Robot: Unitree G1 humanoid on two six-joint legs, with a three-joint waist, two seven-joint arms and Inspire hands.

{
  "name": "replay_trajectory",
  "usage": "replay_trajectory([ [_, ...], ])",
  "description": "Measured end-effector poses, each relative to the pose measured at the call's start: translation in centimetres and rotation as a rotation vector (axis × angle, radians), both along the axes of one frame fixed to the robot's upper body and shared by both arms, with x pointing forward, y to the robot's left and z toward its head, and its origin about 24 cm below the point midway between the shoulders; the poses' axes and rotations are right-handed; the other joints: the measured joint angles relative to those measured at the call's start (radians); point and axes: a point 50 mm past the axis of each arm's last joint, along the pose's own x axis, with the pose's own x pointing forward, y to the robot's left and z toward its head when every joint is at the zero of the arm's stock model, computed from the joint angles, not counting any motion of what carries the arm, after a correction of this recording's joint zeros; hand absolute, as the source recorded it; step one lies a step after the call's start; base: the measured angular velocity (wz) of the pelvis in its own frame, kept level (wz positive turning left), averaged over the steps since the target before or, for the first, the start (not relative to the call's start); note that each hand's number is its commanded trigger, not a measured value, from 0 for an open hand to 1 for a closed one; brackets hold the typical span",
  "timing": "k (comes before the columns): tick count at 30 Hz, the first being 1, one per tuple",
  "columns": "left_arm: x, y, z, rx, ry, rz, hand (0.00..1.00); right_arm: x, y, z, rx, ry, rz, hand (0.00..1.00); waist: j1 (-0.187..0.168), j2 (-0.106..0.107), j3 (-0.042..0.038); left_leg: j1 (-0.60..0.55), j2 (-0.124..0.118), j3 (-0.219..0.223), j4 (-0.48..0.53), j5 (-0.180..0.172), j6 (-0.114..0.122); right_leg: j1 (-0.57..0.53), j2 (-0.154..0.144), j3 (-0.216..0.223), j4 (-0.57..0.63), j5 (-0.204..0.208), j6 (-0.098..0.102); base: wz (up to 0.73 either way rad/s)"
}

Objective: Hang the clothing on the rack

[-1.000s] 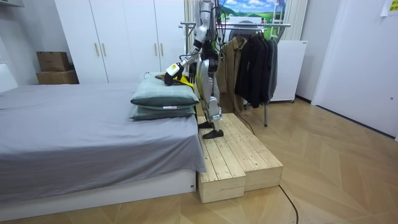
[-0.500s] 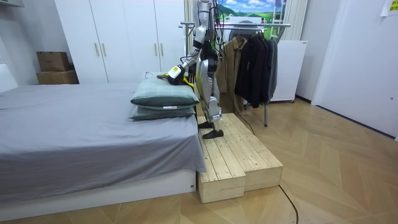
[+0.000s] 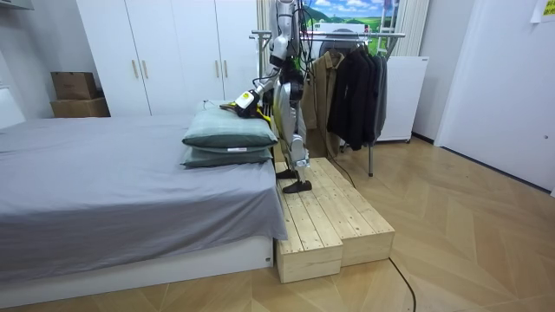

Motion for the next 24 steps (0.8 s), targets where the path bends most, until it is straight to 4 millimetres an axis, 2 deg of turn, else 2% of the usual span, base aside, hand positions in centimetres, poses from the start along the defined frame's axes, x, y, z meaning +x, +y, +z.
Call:
replay_trajectory([
  [13, -0.21, -0.03, -0.09, -0.016, 0.0, 0.026, 1.0, -0.19, -0.1, -0.03, 0.007, 0.002, -0.018, 0.0, -0.005, 0.002, 0.0011, 0.017, 0.0, 0.0, 0.002, 0.0, 0.0, 0.018, -0.001, 0.0, 0.0, 0.0, 0.0, 0.0],
  [20, 0.25, -0.15, 0.28, -0.016, -0.032, 0.025, 1.0, -0.21, -0.16, -0.03, 0.006, -0.006, -0.032, 0.0, -0.01, 0.015, 0.0041, 0.03, -0.001, -0.002, 0.0, 0.0, 0.0, 0.03, -0.001, -0.001, 0.0, 0.0, 0.0, 0.0],
  [22, 0.37, -0.2, 0.39, -0.019, -0.04, 0.023, 1.0, -0.29, -0.2, -0.03, 0.006, -0.018, -0.037, 0.0, -0.013, 0.021, 0.0079, 0.041, 0.0, -0.001, -0.001, 0.0, 0.0, 0.039, -0.001, 0.0, -0.001, 0.0, 0.0, 0.0],
  [24, 0.47, -0.23, 0.59, -0.022, -0.058, 0.021, 1.0, -0.47, -0.23, -0.06, 0.008, -0.023, -0.042, 0.0, -0.018, 0.029, 0.0061, 0.044, 0.0, -0.002, -0.002, 0.0, 0.0, 0.046, 0.0, 0.0, -0.001, -0.001, 0.001, 0.02],
])
